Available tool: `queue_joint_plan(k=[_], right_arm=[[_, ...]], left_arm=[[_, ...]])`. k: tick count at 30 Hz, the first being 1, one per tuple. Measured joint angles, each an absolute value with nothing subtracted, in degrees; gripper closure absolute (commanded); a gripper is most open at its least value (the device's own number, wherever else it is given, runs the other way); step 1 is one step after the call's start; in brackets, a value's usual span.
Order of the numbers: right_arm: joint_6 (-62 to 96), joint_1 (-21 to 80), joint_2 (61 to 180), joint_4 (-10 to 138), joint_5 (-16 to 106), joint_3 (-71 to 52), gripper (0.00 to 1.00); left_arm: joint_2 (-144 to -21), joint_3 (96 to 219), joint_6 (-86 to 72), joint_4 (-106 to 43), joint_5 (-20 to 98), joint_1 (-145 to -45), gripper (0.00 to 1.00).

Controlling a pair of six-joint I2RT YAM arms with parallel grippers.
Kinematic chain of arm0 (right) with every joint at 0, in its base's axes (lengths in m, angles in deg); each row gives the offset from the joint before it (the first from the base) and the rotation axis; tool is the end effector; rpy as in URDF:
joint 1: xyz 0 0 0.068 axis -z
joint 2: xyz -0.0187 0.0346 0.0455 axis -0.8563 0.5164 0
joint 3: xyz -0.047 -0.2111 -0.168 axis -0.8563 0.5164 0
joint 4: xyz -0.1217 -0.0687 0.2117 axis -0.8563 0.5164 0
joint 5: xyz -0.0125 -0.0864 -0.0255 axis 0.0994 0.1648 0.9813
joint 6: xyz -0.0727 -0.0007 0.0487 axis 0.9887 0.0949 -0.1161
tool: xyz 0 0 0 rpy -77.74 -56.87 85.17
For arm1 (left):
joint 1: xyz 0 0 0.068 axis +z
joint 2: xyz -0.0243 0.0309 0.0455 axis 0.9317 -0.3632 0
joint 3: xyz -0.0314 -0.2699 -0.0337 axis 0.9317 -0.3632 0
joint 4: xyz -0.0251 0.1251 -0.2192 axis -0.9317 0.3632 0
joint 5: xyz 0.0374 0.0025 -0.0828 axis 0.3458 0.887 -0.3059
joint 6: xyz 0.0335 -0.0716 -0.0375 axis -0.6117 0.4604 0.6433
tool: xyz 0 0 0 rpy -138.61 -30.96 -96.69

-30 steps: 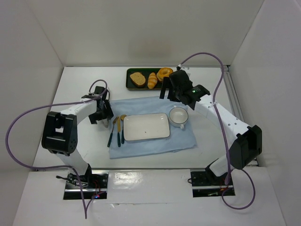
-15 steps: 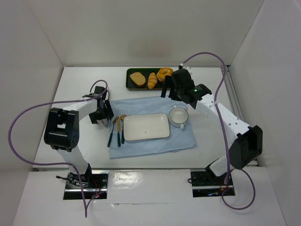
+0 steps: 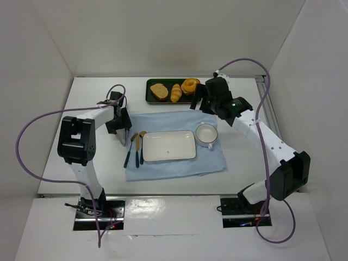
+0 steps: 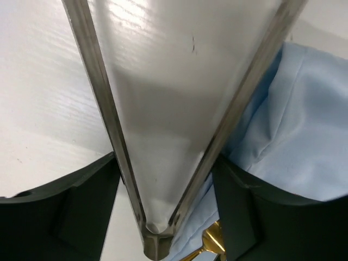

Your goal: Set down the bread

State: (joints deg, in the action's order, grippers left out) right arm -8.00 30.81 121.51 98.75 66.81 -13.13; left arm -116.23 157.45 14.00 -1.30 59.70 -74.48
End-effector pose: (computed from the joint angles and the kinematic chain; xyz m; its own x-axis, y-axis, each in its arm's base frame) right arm 0.3092 0.1439 0.3325 -0.6172 0.2477 -0.7468 0.0389 0.9576 0.2855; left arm 0.3935 -0.0234 0.1340 -0.7665 -0.4527 -0.4556 -0.4791 0.8755 -0.0638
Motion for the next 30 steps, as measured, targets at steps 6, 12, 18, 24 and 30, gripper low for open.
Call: queue_joint_plan(k=[6, 12, 18, 24, 30], right_arm=[[-8.0, 31.6, 121.5, 98.6, 66.1, -13.1, 0.01], [-8.0, 32.2, 121.5, 97.4, 65.4, -13.0, 0.01], [-8.2, 32.2, 121.5, 96.4, 64.4, -12.3, 0.01], [-8.3, 32.2, 121.5, 95.5, 63.5, -10.1, 0.01], [-8.3, 32.2, 121.5, 95.3, 62.5, -9.9, 0.01]], left_arm=[[-116.8, 157.9, 12.3, -2.4, 59.1, -73.2, 0.47], [-113.5, 153.5, 11.3, -5.9, 58.6, -72.4, 0.50], [-106.5, 149.5, 11.4, -2.5, 56.1, -72.3, 0.53], [-94.0, 153.2, 11.4, 0.9, 54.9, -73.5, 0.53], [-88.7, 160.4, 11.7, 1.6, 53.0, -78.5, 0.53]])
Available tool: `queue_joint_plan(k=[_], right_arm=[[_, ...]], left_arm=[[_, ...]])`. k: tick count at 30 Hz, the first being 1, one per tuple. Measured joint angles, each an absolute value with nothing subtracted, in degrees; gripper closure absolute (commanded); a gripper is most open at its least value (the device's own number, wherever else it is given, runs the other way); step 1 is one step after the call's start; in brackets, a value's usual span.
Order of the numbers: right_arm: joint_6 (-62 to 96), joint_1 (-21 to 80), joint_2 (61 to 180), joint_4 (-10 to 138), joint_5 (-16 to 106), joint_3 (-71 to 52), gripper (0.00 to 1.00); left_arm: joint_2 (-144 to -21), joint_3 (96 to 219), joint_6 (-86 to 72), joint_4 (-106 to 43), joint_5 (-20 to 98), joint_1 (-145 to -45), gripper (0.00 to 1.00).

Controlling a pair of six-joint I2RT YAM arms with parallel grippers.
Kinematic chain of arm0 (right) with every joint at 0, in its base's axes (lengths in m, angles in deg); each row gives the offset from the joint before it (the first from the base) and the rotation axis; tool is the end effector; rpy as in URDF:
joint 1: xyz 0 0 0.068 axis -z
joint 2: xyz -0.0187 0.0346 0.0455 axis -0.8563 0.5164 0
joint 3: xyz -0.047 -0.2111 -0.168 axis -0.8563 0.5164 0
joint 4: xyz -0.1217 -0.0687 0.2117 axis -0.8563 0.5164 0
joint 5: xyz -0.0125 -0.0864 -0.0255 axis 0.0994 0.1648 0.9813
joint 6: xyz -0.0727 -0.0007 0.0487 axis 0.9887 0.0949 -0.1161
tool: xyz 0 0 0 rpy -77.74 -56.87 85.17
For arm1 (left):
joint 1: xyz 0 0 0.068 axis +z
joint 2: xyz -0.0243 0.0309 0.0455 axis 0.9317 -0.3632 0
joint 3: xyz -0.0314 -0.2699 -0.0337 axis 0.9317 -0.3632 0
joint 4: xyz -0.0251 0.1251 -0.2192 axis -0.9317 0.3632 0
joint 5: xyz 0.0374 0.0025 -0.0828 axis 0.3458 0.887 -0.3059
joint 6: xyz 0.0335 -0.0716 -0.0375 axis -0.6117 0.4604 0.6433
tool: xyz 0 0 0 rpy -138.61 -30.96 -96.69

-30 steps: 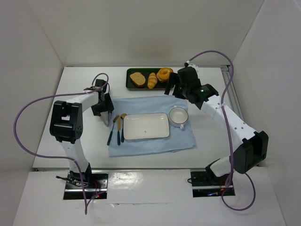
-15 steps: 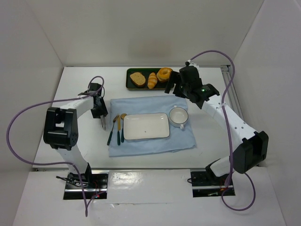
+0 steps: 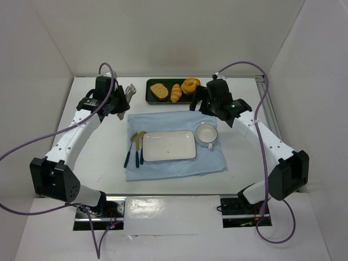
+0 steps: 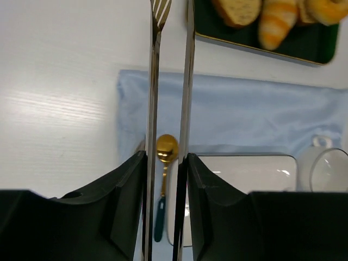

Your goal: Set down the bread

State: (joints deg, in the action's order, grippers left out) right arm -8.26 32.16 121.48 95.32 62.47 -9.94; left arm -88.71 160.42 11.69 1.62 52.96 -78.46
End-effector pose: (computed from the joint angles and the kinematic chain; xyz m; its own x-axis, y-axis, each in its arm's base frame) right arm 0.3131 0.1433 0.3190 -0.6390 0.2614 -0.7234 0.0127 0.9439 0.3299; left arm 0.3381 -0.0507 0.3163 -0.5680 -0.4128 -0.7120 -0.2233 0.9100 -0.3494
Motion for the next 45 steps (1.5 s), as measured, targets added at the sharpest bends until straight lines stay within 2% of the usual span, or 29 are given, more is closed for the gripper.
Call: queue_joint_plan(k=[5, 15, 19, 32, 45], right_arm=[[-7.9, 32.2, 121.2, 95.5, 62.9, -9.9, 0.01], [-3.1, 36.6, 116.7, 98.1, 65.9, -12.8, 0.01], [-1.2, 40.0, 115.8, 98.6, 65.5, -13.4, 0.01], [1.0, 44.9, 115.8, 99.3, 59.4, -13.4, 0.01], [0.8, 46.0, 115.9, 98.9, 56.5, -12.7, 0.01]], left_arm=[[-93.2, 167.2, 11.8, 1.9, 52.5, -86.7, 0.51], [-115.9, 182.9, 11.5, -4.9, 49.3, -96.2, 0.51], [-122.6, 189.3, 11.6, -6.0, 49.0, -97.2, 0.51], [-131.1, 204.3, 11.7, -9.2, 47.1, -97.1, 0.50], [-135.6, 205.0, 11.4, -7.8, 47.2, -95.4, 0.50]])
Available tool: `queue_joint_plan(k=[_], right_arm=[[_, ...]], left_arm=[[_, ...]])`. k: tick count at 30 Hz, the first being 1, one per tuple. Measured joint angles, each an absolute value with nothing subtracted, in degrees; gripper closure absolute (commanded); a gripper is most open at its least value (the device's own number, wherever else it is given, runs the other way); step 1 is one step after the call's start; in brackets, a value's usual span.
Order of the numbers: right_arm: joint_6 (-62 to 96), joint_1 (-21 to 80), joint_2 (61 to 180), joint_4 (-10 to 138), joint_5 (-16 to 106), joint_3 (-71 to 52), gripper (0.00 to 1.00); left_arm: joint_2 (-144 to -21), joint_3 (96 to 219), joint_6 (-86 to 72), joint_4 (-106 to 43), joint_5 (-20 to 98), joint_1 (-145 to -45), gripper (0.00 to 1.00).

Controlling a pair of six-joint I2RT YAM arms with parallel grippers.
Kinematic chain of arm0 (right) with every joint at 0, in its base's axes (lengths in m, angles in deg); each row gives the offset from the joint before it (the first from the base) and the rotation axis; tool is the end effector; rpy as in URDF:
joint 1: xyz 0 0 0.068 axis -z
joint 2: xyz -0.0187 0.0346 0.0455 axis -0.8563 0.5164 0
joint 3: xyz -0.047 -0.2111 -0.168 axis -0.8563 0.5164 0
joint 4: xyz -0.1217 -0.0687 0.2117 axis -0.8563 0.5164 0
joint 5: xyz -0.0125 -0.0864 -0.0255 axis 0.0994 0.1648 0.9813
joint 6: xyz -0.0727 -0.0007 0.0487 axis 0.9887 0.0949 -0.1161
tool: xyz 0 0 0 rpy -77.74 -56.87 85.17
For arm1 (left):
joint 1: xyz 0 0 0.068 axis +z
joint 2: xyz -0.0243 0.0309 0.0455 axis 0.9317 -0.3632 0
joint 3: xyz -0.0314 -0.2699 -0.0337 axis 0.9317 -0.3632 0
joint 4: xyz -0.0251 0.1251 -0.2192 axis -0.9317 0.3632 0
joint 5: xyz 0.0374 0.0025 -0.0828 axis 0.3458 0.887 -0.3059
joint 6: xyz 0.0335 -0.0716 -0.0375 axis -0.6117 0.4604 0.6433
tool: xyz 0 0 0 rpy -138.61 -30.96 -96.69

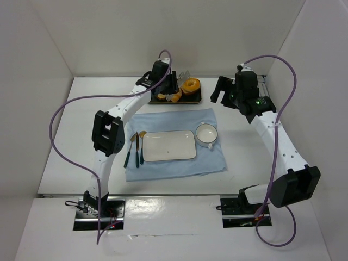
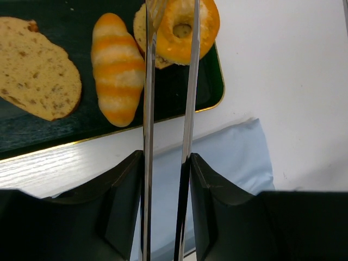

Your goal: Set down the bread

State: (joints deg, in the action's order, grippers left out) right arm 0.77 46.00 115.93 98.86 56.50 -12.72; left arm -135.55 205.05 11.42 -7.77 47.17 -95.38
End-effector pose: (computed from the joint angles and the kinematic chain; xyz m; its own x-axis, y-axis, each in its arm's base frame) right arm 0.3123 0.0665 0.3586 -0.5581 0.2700 -0.7846 0.0489 0.9547 0.2937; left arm 0.4979 -0.2507 0.2685 -0.6201 -0.2494 -0.7438 0.1645 0.8857 -0.4342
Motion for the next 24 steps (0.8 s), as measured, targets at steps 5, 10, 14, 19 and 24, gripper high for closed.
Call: queue_joint_plan(k=[5, 10, 14, 19, 24], right_arm=[[0.3, 46.2, 116.4, 98.5, 55.3, -12.7, 0.01], [-0.6, 46.5, 116.7, 97.1, 54.6, -12.1, 0.01], [-1.0, 46.5, 117.1, 96.9, 54.4, -12.0, 0.01], [-1.6, 46.5, 117.3, 96.6, 54.2, -12.0, 0.01], [-2.1, 47.0, 117.3, 96.2, 53.6, -12.0, 0.01]], left_arm=[[-135.6, 205.0, 11.3, -7.8, 46.9, -94.0, 0.50], [-135.7, 205.0, 11.2, -7.8, 45.3, -93.3, 0.49], [-135.8, 205.0, 11.2, -7.8, 43.7, -93.3, 0.49], [-135.8, 203.1, 11.2, -8.3, 42.7, -93.4, 0.49], [-135.8, 201.4, 11.2, -7.9, 42.7, -93.4, 0.49]])
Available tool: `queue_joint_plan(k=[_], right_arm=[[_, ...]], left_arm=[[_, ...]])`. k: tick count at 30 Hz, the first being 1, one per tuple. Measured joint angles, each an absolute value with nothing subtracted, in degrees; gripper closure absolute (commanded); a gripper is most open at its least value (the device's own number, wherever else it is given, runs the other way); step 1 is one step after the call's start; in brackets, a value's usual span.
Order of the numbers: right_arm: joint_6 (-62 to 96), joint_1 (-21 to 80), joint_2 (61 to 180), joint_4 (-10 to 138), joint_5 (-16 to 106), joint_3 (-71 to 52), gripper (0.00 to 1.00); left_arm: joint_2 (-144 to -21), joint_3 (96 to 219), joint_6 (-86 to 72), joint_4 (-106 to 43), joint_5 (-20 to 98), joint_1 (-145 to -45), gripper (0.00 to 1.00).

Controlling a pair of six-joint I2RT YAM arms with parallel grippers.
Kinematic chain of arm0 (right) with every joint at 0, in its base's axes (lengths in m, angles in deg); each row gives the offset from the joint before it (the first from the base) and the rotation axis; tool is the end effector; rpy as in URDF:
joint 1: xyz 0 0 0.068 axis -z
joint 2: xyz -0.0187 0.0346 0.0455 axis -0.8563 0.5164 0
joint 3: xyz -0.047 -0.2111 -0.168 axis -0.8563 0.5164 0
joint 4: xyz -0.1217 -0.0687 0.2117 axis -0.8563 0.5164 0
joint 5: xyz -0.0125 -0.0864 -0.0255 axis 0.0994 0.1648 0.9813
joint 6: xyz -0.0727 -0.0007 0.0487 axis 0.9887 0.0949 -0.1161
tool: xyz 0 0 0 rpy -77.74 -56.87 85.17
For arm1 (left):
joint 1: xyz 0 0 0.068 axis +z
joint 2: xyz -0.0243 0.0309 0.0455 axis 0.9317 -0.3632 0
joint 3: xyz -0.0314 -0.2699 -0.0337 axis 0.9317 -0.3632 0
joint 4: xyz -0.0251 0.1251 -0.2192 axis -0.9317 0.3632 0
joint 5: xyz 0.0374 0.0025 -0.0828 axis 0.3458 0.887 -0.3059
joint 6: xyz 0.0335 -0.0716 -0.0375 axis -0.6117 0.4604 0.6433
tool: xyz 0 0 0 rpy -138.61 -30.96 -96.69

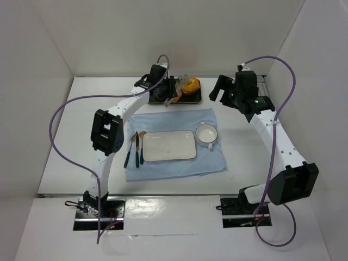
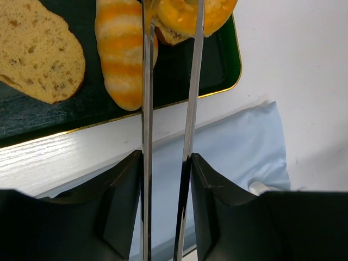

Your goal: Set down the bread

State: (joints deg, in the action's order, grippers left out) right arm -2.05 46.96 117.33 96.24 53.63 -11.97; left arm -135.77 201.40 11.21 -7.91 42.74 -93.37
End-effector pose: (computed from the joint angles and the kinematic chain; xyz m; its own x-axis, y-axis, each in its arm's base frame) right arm 0.3220 0.0671 0.3522 -0.5614 0.3242 -0.7614 0.0519 0.9320 0.3586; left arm 0.5006 -0.2370 0.2433 -0.6819 -0.2331 -0.6933 0.1596 0.8776 -0.4520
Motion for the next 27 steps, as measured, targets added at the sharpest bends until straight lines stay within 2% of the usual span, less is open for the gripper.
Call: queue_joint_plan(k=[18, 27], right_arm=[[-3.6, 48.1, 117.2, 94.7, 51.0, -9.1, 0.01], [-4.0, 48.1, 117.2, 94.0, 49.6, -9.1, 0.01]], left_arm=[[-134.2, 195.3, 10.0, -8.8, 42.2, -93.3, 0.45], [-132.7, 193.8, 10.0, -9.4, 41.5, -92.3, 0.46]])
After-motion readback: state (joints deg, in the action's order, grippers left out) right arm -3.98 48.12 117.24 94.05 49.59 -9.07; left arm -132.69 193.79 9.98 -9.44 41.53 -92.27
